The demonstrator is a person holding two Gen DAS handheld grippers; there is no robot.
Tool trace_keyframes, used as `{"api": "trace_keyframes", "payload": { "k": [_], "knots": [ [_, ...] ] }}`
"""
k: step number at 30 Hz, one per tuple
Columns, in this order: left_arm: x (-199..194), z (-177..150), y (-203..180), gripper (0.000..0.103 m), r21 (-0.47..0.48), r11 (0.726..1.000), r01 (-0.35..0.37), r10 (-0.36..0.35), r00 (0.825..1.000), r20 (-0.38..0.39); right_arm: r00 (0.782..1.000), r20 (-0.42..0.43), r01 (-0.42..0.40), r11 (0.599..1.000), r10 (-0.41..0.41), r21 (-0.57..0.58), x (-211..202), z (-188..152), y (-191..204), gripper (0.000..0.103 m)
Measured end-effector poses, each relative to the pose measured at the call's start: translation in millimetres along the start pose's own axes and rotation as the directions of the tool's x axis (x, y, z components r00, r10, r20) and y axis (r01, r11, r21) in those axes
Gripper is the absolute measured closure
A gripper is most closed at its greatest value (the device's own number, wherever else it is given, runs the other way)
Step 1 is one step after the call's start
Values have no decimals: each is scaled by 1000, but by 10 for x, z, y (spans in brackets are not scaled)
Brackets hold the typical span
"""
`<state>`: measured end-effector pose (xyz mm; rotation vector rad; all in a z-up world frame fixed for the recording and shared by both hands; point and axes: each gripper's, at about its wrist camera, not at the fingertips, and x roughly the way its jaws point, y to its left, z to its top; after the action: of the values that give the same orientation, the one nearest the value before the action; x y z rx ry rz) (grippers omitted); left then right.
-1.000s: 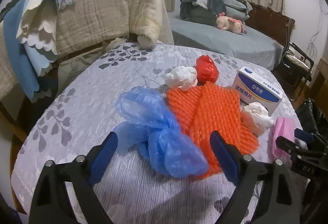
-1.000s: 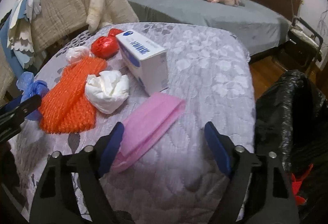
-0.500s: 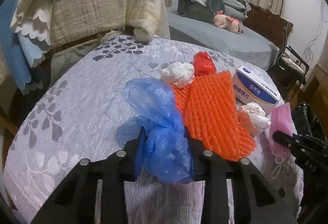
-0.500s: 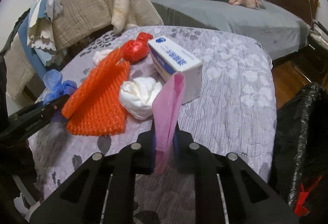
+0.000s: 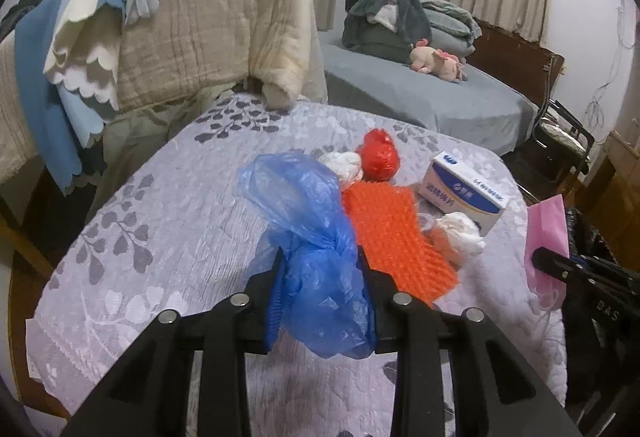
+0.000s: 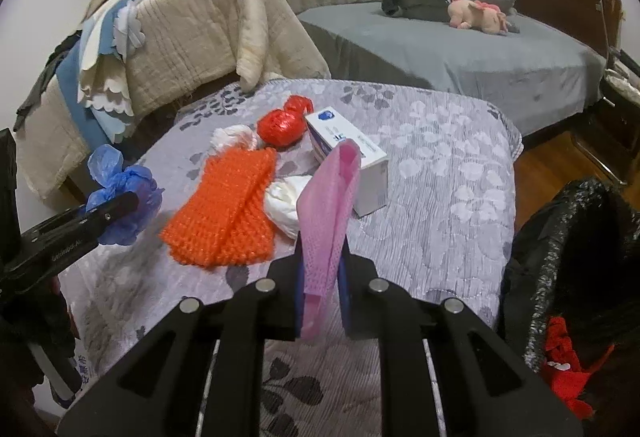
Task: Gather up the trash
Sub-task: 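Carry the pink mask and blue bag over the trash bin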
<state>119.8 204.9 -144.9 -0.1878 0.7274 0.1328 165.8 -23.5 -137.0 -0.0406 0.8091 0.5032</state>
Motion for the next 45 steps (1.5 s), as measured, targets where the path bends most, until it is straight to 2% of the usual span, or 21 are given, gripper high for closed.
{"api": "trace_keyframes", "payload": {
  "k": [14, 27, 36, 45],
  "knots": [
    [-384, 142, -469, 72, 60, 997, 58, -61, 997, 53, 998, 69, -13, 1000, 14, -16, -485, 74, 1, 90],
    [-538, 197, -996, 72, 134, 982, 134, -143, 988, 63, 990, 137, 31, 999, -32, 10, -1031, 38, -257, 90],
    [-578, 147, -1525, 72, 199, 956, 217, -229, 972, 43, 980, 162, 104, 992, -113, 65, -1368, -94, -650, 90],
    [-583, 83, -2085, 72, 268, 914, 305, -322, 947, 20, 965, 170, 181, 976, -200, 120, -1649, -282, -1061, 90]
  ]
}}
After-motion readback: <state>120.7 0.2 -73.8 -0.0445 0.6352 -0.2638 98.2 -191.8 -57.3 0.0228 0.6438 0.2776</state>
